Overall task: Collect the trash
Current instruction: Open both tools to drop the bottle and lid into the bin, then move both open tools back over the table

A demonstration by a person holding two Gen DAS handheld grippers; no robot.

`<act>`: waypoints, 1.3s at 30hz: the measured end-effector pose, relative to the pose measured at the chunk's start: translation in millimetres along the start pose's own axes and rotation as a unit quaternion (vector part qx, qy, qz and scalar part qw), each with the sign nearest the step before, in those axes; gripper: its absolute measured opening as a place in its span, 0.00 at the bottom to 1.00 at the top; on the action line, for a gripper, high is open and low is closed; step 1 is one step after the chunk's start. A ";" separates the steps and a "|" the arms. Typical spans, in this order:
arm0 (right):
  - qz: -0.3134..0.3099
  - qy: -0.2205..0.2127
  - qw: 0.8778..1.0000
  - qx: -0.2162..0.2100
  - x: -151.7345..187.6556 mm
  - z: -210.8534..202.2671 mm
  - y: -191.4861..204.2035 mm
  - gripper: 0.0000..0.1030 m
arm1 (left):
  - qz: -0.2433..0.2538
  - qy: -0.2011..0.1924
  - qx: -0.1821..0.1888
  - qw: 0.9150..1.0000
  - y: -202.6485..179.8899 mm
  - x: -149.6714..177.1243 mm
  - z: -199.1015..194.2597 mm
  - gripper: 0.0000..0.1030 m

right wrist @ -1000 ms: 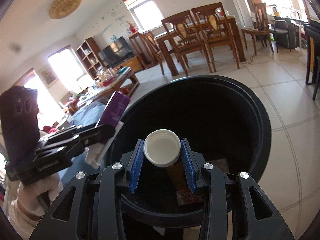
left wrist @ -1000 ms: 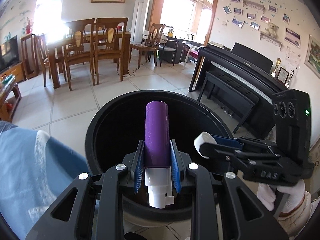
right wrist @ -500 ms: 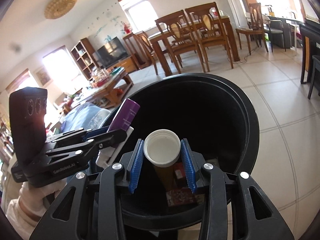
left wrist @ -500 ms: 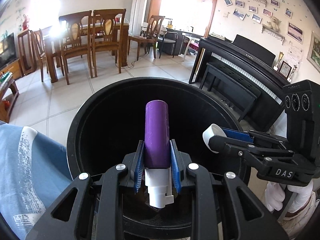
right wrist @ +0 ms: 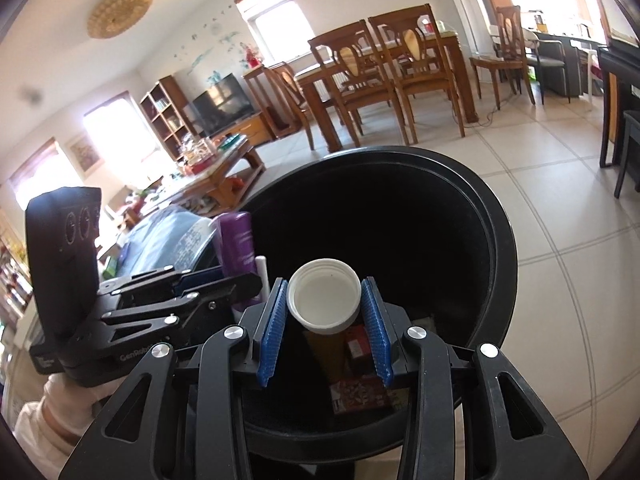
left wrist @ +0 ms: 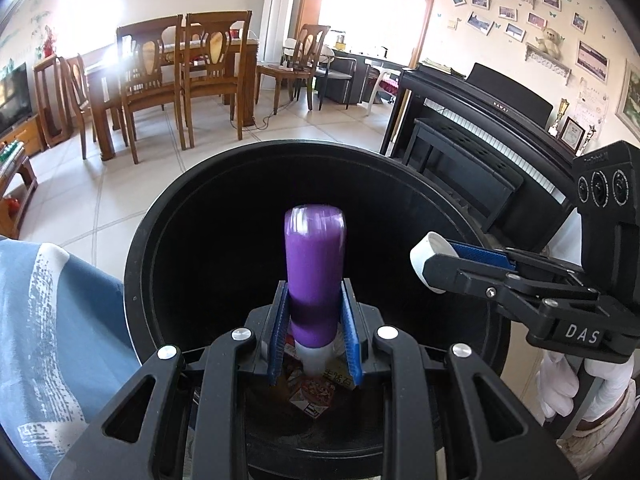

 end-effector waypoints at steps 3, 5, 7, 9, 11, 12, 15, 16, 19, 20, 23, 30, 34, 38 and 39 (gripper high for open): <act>0.000 0.002 1.000 -0.001 0.5 0.6 -0.3 0.40 | -0.001 -0.003 -0.001 1.000 0.3 -0.6 -2.4 0.25; 0.001 0.001 1.000 -0.002 0.2 0.4 -2.0 0.44 | 0.000 -0.003 -0.002 1.000 0.6 -1.1 -3.7 0.26; 0.003 0.000 1.000 -0.002 0.4 0.1 -1.9 0.49 | 0.002 -0.004 -0.003 1.000 1.1 -0.7 -5.1 0.26; 0.005 -0.002 1.000 0.000 -0.7 -0.5 -1.8 0.53 | 0.002 -0.003 -0.005 1.000 1.7 1.7 -6.3 0.26; 0.003 -0.004 1.000 0.000 -1.6 -1.4 -0.3 0.53 | 0.000 -0.001 -0.006 1.000 3.0 3.0 -7.3 0.26; 0.002 -0.004 1.000 0.001 -1.8 -2.1 1.1 0.53 | -0.001 -0.002 -0.006 1.000 3.9 4.2 -8.9 0.26; -0.001 -0.005 1.000 0.003 -2.2 -3.6 6.4 0.57 | -0.003 -0.004 -0.008 1.000 2.4 6.0 -13.4 0.29; 0.001 -0.006 1.000 0.003 -2.4 -3.8 7.8 0.60 | -0.002 -0.006 -0.010 1.000 2.8 7.6 -16.8 0.33; -0.001 -0.009 1.000 0.002 -1.1 -4.5 12.3 0.62 | -0.007 -0.016 -0.022 1.000 5.8 12.2 -29.2 0.47; -0.003 -0.009 1.000 0.002 -1.0 -4.1 15.3 0.62 | -0.009 -0.018 -0.025 0.999 6.9 13.9 -33.1 0.49; -0.006 -0.010 1.000 0.001 -0.7 -3.3 25.3 0.67 | -0.017 -0.027 -0.052 0.998 13.6 21.8 -49.9 0.79; -0.015 -0.012 1.000 -0.010 3.9 1.0 60.7 0.85 | -0.047 -0.037 -0.098 0.993 34.4 44.0 -91.2 0.95; -0.031 -0.009 0.999 -0.022 7.7 4.7 89.8 0.94 | -0.057 -0.035 -0.116 0.991 44.3 58.4 -113.1 0.95; -0.064 0.006 0.998 -0.030 17.6 12.1 125.0 0.95 | -0.076 -0.039 -0.122 0.989 57.9 72.1 -134.7 0.95; -0.074 0.012 0.997 -0.032 21.2 15.4 134.8 0.95 | -0.082 -0.039 -0.127 0.988 62.4 76.9 -141.0 0.95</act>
Point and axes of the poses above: each gripper's, at about its wrist camera, not at the fingertips, and z roughly the way its jaws point, y to its left, x to its underside, the point moved 4 cm from there along z, roughly the way its jaws point, and after that the axes turned 12 degrees about z, right-handed, at the moved point
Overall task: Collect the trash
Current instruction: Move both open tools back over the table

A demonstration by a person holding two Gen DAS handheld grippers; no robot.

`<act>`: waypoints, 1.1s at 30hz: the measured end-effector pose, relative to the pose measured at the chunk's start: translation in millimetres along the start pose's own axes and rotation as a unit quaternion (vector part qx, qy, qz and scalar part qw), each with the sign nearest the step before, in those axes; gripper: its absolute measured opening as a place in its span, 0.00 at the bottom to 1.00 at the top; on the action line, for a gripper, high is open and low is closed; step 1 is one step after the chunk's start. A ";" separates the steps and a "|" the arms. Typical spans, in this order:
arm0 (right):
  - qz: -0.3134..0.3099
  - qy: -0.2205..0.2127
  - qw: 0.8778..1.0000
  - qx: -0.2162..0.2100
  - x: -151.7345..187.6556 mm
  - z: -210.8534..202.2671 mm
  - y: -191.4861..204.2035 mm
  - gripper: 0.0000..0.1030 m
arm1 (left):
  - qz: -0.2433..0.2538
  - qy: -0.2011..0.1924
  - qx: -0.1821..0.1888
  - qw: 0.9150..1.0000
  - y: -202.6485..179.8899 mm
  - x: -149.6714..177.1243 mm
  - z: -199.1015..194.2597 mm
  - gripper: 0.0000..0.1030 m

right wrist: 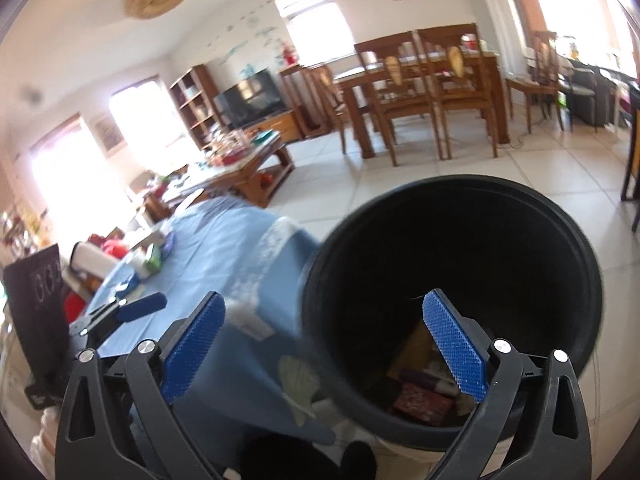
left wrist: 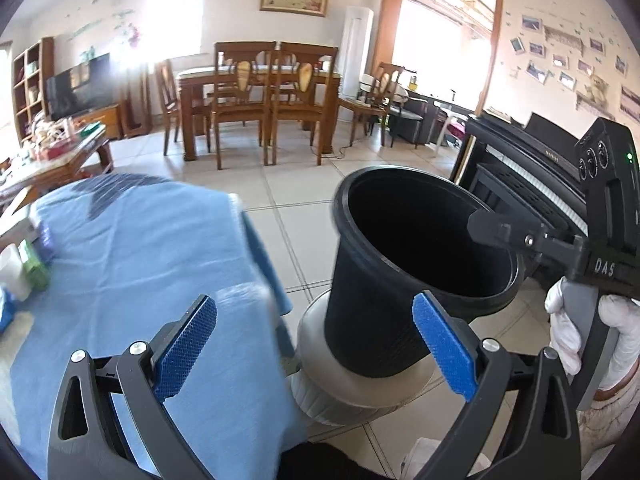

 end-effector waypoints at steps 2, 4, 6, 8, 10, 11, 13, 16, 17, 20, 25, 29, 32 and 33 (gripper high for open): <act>-0.017 0.013 1.000 -0.011 3.2 8.8 21.8 0.95 | -0.006 -0.001 -0.015 1.000 12.1 5.0 -9.1 0.95; -0.030 0.026 0.999 -0.022 5.0 18.1 41.1 0.95 | -0.014 0.000 -0.028 0.999 24.6 9.6 -16.7 0.95; -0.044 0.038 0.998 -0.030 10.6 28.2 61.2 0.95 | -0.023 -0.001 -0.040 0.999 40.7 17.7 -26.4 0.95; -0.061 0.048 0.996 -0.036 16.6 39.0 80.1 0.95 | -0.034 0.001 -0.055 0.998 59.6 28.3 -37.2 0.95; -0.075 0.057 0.995 -0.041 21.2 48.6 98.3 0.95 | -0.046 0.003 -0.067 0.997 73.1 35.8 -45.5 0.95; -0.084 0.063 0.993 -0.044 24.4 55.1 109.0 0.95 | -0.052 0.004 -0.072 0.996 81.9 41.9 -50.2 0.95; -0.096 0.071 0.992 -0.049 30.1 63.5 123.9 0.95 | -0.063 0.003 -0.081 0.995 97.3 52.1 -59.2 0.95; -0.117 0.082 0.988 -0.056 38.6 81.4 151.0 0.95 | -0.079 0.000 -0.098 0.992 120.4 63.2 -71.8 0.95; -0.122 0.085 0.987 -0.056 41.6 86.1 155.2 0.95 | -0.083 0.000 -0.101 0.991 126.4 66.3 -74.6 0.95; -0.133 0.097 0.984 -0.062 47.8 105.0 176.6 0.95 | -0.098 0.003 -0.110 0.989 148.5 82.7 -85.3 0.95; -0.151 0.113 0.979 -0.073 55.0 136.2 212.2 0.95 | -0.138 0.009 -0.106 0.985 190.2 93.3 -95.2 0.95; -0.177 0.122 0.973 -0.080 59.5 158.7 238.3 0.95 | -0.133 0.022 -0.128 0.983 220.8 103.1 -103.9 0.95; -0.200 0.130 0.967 -0.089 63.4 177.8 259.5 0.95 | -0.130 0.047 -0.136 0.981 245.0 105.6 -102.6 0.95; -0.206 0.135 0.965 -0.091 63.6 183.8 264.3 0.94 | -0.125 0.054 -0.136 0.981 251.8 105.8 -100.9 0.95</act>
Point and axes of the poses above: each gripper's, at about its wrist camera, not at the fingertips, and z roughly the way its jaws point, y to its left, x to its underside, the point moved 4 cm from there along z, roughly the way its jaws point, and after that the axes turned 12 degrees about z, right-handed, at the moved point
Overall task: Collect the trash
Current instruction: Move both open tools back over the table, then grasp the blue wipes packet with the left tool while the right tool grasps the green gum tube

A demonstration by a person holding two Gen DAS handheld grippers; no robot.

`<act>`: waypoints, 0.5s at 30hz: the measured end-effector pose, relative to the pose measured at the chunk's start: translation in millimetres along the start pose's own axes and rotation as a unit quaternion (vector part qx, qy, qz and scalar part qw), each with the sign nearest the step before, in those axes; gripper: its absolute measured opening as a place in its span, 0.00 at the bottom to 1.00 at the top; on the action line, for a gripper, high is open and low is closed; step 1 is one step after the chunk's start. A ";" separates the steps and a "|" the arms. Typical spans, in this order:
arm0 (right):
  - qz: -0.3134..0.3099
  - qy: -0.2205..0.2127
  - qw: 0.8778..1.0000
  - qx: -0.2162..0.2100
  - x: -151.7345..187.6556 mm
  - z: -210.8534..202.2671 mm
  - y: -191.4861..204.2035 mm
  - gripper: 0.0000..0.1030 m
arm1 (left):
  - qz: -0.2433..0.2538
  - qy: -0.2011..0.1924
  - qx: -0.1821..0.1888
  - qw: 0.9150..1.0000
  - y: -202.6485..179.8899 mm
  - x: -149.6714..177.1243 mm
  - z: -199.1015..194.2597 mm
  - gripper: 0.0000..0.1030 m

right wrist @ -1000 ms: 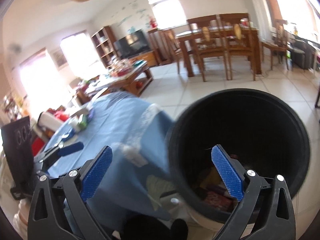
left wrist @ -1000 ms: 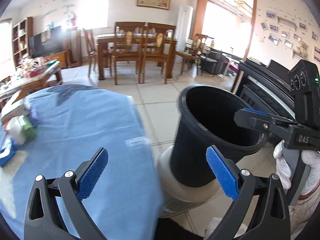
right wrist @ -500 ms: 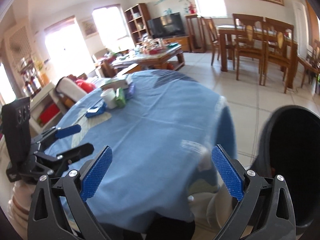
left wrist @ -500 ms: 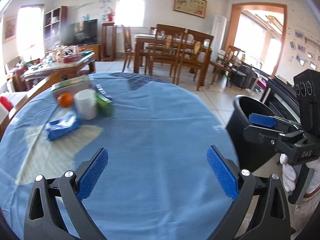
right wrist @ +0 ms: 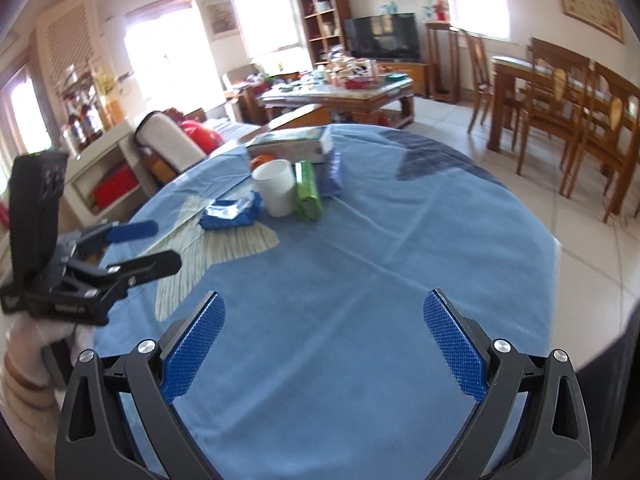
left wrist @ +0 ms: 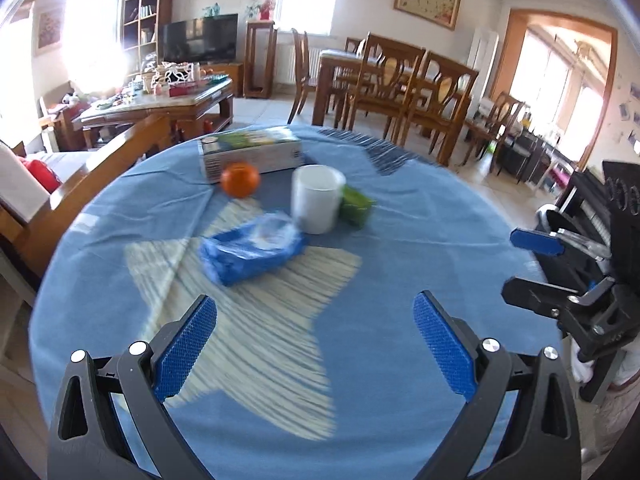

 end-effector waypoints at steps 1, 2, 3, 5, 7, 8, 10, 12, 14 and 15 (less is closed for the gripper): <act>-0.009 0.006 1.000 -0.002 -3.5 8.1 4.4 0.93 | 0.009 0.011 -0.001 1.000 7.9 -2.4 5.8 0.95; -0.013 0.011 1.000 -0.002 -6.3 13.5 6.6 0.91 | 0.015 0.019 -0.003 1.000 11.7 -3.7 9.7 0.95; -0.018 0.017 1.000 -0.001 -9.6 20.7 8.6 0.88 | 0.026 0.032 -0.003 0.999 17.5 -5.4 16.9 0.95; -0.025 0.031 0.999 0.001 -17.0 35.6 12.7 0.84 | 0.042 0.051 -0.001 0.998 24.4 -6.2 27.5 0.95; -0.033 0.041 0.999 0.004 -24.9 48.5 13.9 0.81 | 0.061 0.070 -0.001 0.996 31.4 -5.7 38.6 0.95; -0.036 0.043 0.998 0.006 -27.5 53.2 14.1 0.79 | 0.068 0.077 0.004 0.995 34.2 -6.1 44.2 0.95; -0.045 0.052 0.998 0.012 -32.1 63.0 13.9 0.76 | 0.079 0.094 0.018 0.992 36.0 -5.5 52.9 0.95; -0.052 0.063 0.997 0.015 -39.8 75.7 14.7 0.74 | 0.089 0.104 0.025 0.990 37.7 -5.7 58.8 0.95; -0.057 0.070 0.996 0.017 -46.0 85.6 14.1 0.74 | 0.104 0.113 0.017 0.988 40.1 -5.8 64.5 0.95; -0.058 0.071 0.996 0.017 -48.6 89.1 13.3 0.74 | 0.108 0.116 0.017 0.987 41.0 -6.2 66.1 0.95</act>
Point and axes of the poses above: each gripper's, at about its wrist camera, not at the fingertips, and z roughly the way its jaws point, y to its left, x to its underside, the point moved 4 cm from there along z, roughly the way its jaws point, and after that the axes turned 12 degrees about z, right-handed, at the moved point
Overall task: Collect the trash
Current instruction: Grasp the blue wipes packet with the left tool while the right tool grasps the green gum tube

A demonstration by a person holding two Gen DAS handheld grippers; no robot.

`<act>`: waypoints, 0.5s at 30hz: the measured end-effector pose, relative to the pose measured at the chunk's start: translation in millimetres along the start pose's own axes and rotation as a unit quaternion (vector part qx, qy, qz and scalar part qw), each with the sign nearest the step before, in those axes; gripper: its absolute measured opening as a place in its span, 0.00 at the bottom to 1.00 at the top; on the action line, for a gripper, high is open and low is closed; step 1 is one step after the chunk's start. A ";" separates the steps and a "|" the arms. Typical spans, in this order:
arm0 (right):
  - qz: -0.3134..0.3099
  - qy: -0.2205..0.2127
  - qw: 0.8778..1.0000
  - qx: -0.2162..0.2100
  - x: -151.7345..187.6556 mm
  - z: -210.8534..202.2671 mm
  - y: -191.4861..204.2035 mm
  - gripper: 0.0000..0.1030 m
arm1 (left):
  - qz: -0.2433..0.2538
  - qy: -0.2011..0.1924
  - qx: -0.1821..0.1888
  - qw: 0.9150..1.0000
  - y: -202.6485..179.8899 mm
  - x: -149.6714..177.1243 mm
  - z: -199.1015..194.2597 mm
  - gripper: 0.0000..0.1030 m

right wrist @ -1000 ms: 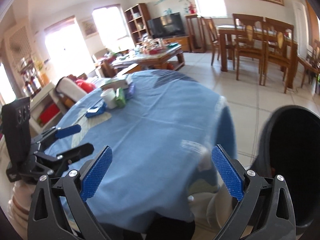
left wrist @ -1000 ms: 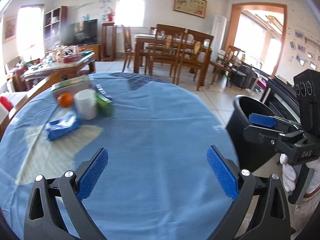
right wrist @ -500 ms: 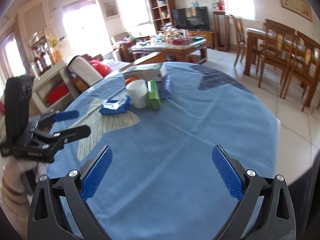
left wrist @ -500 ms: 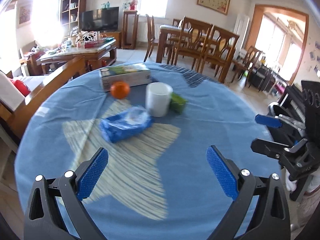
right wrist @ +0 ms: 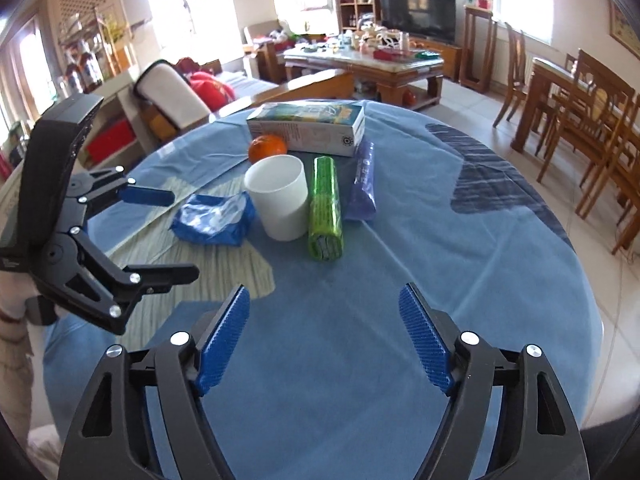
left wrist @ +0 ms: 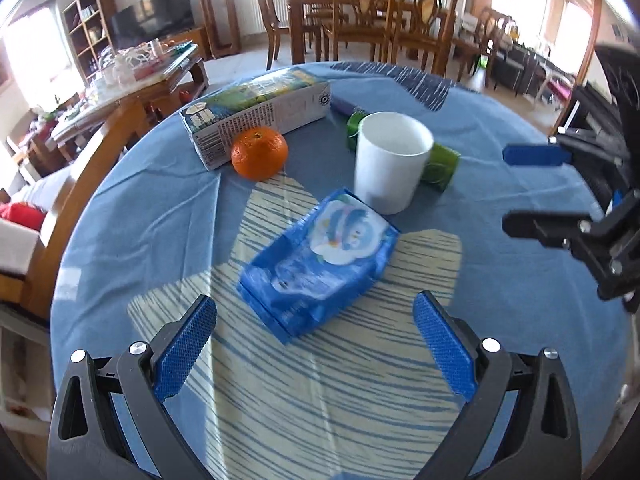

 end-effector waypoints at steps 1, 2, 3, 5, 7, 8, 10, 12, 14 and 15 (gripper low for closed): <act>-0.001 0.002 1.000 -0.001 -2.4 2.7 -0.5 0.74 | 0.005 0.002 0.004 1.000 2.5 -0.5 3.0 0.95; -0.002 0.006 1.000 -0.003 -6.3 7.5 -0.9 0.73 | 0.006 0.003 0.004 1.000 4.1 -0.7 4.4 0.95; -0.003 0.010 1.000 -0.002 -9.5 12.1 -1.3 0.71 | 0.007 0.003 0.004 1.000 6.8 -0.5 5.5 0.95; -0.006 0.016 1.000 0.000 -15.0 20.7 -1.3 0.67 | 0.005 -0.006 0.011 1.000 10.9 -2.4 7.1 0.94; -0.007 0.022 1.000 0.000 -20.6 28.4 -1.6 0.65 | 0.001 -0.018 0.019 1.000 13.4 -3.8 7.8 0.90; -0.008 0.025 1.000 0.000 -23.2 32.5 -1.8 0.64 | 0.000 -0.021 0.018 1.000 15.1 -4.8 7.9 0.87; -0.013 0.027 1.000 0.001 -25.9 38.4 -0.9 0.62 | 0.002 -0.029 0.018 0.999 15.2 -6.2 6.5 0.80; -0.017 0.030 0.999 0.001 -28.4 43.1 1.0 0.55 | 0.007 -0.040 0.017 0.999 13.4 -8.2 4.5 0.70; -0.018 0.031 0.999 -0.003 -30.7 47.4 2.2 0.47 | 0.008 -0.044 0.016 0.999 12.8 -10.9 5.0 0.62; -0.020 0.032 0.999 -0.003 -31.3 49.3 2.5 0.42 | 0.008 -0.046 0.016 0.999 13.1 -11.5 4.6 0.62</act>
Point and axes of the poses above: each gripper's, at about its wrist camera, not at the fingertips, and z roughly the way its jaws point, y to its left, x to its underside, the point moved 4 cm from there along z, roughly the way its jaws point, and after that the axes turned 12 degrees about z, right-handed, at the moved point
